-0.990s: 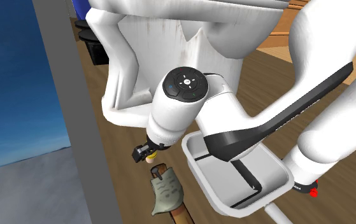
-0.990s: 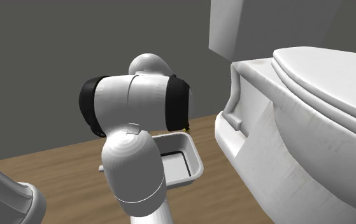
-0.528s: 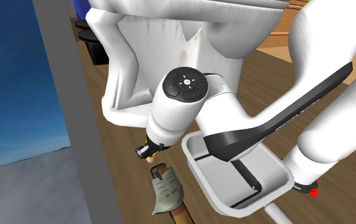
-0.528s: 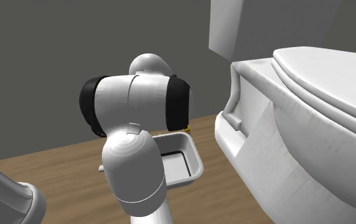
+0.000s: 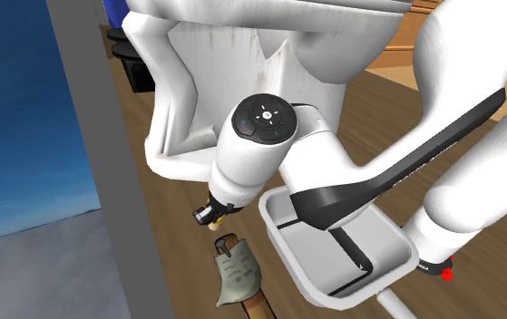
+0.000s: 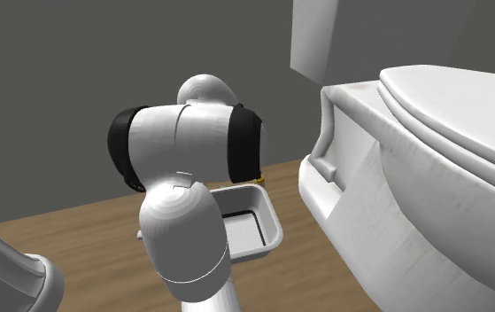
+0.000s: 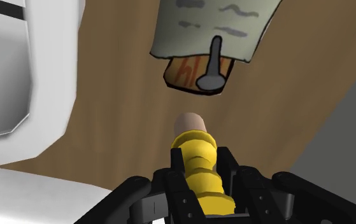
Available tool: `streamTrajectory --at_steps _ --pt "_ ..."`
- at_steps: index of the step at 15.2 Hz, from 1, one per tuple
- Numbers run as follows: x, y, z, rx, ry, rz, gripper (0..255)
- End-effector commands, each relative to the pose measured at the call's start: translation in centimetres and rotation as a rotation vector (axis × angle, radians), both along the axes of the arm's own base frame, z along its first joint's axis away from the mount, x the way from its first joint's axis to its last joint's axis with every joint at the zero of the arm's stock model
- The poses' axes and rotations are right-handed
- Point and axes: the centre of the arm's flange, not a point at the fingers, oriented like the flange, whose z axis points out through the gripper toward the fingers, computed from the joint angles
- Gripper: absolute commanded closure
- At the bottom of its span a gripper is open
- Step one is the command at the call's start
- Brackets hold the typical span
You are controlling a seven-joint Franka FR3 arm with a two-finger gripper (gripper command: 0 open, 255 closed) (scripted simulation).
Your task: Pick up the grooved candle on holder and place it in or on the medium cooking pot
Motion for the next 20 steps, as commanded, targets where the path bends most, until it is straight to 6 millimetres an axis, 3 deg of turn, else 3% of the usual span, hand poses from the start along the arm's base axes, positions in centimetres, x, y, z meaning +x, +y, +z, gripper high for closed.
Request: streamTrajectory --at_steps 1,20 --pt "0.0 0.0 0.9 0.000 0.000 0.000 255" --pt "0.0 0.0 10.9 0.000 0.000 0.000 255"
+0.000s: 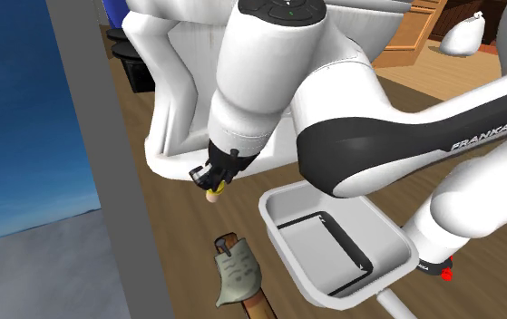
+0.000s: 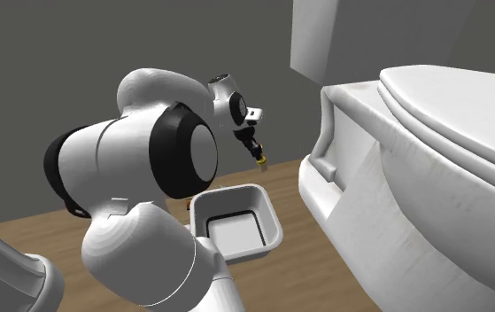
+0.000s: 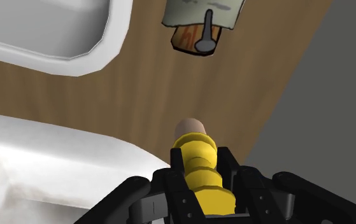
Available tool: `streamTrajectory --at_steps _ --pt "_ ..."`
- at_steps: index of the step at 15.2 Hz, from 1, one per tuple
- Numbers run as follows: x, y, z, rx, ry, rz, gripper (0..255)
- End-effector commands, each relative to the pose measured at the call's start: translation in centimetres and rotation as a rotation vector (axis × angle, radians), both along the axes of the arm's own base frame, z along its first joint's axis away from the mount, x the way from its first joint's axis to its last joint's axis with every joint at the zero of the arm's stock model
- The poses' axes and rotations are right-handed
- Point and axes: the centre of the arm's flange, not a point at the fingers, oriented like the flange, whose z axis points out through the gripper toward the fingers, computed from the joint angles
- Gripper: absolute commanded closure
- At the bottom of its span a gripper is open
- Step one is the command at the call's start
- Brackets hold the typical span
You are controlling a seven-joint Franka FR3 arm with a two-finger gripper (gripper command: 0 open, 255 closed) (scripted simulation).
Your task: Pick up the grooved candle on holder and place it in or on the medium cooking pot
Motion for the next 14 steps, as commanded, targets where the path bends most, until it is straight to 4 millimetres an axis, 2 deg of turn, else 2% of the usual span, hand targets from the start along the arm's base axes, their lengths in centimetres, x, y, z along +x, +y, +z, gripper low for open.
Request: streamTrajectory --at_steps 1,14 --pt "0.0 0.1 1.1 0.000 0.000 0.000 255" --pt "0.0 0.1 8.0 0.000 0.000 0.000 255"
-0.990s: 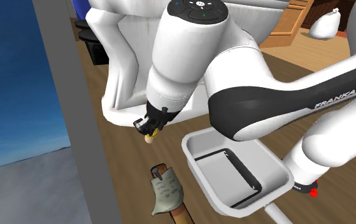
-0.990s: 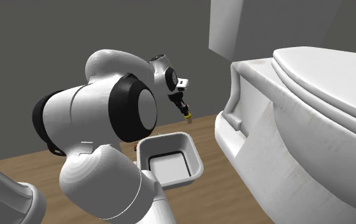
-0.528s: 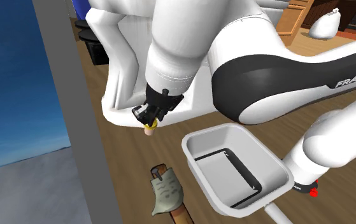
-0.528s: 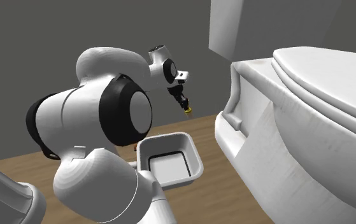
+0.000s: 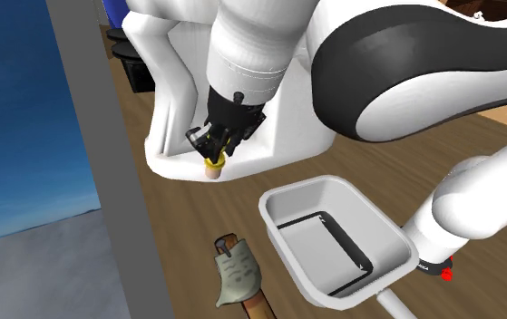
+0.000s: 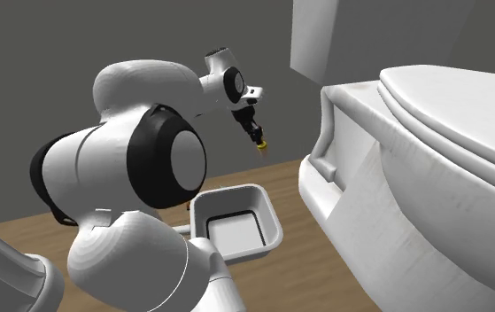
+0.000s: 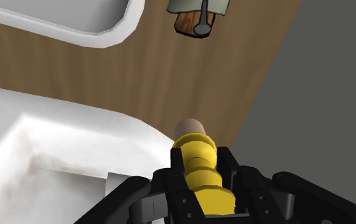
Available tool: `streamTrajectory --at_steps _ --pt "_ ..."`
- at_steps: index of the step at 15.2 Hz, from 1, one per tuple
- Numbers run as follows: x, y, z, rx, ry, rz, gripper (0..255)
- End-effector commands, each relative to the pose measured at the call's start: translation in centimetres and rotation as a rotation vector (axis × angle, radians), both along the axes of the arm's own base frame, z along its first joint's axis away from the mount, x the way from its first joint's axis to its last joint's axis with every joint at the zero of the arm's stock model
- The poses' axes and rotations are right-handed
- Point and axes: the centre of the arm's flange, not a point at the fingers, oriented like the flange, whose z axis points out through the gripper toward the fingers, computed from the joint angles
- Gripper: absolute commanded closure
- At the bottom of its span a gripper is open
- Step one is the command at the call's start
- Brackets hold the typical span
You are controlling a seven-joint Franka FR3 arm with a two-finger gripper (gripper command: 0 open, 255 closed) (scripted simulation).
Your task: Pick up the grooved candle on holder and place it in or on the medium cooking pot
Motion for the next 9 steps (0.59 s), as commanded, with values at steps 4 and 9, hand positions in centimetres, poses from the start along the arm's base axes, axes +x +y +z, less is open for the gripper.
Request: streamTrajectory --at_steps 4,9 --pt "0.1 0.0 2.1 0.000 0.000 0.000 255" --pt "-6.0 -2.6 2.8 0.000 0.000 0.000 255"
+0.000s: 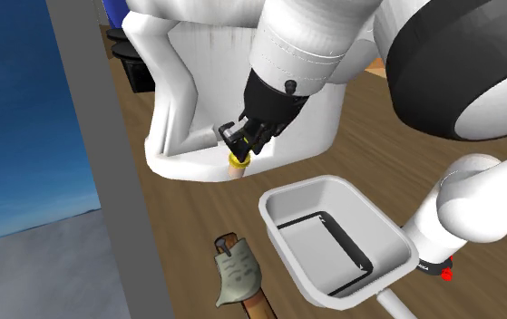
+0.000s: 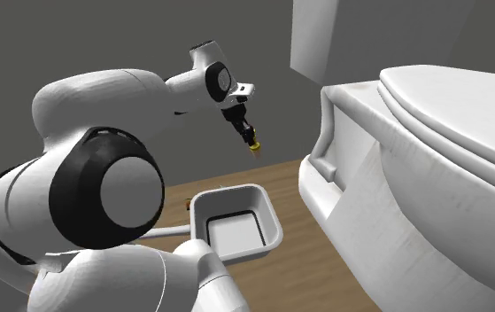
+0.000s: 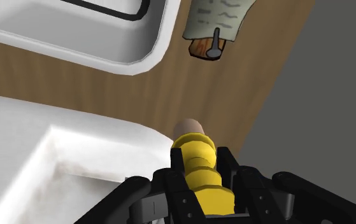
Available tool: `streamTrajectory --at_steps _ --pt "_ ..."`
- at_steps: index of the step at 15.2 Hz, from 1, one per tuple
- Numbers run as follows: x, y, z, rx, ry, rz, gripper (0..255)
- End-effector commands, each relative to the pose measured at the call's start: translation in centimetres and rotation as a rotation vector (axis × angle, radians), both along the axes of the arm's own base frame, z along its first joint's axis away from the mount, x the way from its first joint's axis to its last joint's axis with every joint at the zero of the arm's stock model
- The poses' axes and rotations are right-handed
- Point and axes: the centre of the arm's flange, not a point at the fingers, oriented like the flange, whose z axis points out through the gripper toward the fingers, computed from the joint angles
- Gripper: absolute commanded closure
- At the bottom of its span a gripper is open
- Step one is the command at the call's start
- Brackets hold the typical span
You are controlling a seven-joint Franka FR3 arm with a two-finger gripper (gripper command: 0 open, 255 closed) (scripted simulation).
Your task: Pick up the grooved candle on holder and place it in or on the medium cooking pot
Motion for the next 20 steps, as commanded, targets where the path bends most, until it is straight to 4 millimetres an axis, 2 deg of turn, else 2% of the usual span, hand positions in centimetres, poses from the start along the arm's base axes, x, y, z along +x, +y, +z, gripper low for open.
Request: streamTrajectory --at_steps 1,18,19,20 --pt "-2.3 -1.2 0.4 0.003 0.001 0.000 255" --pt "-22.8 -9.9 2.7 0.003 0.001 0.000 255" --pt "-24.6 -10.7 2.9 0.003 0.001 0.000 255" --pt "-24.6 -10.7 2.3 0.003 0.001 0.000 255"
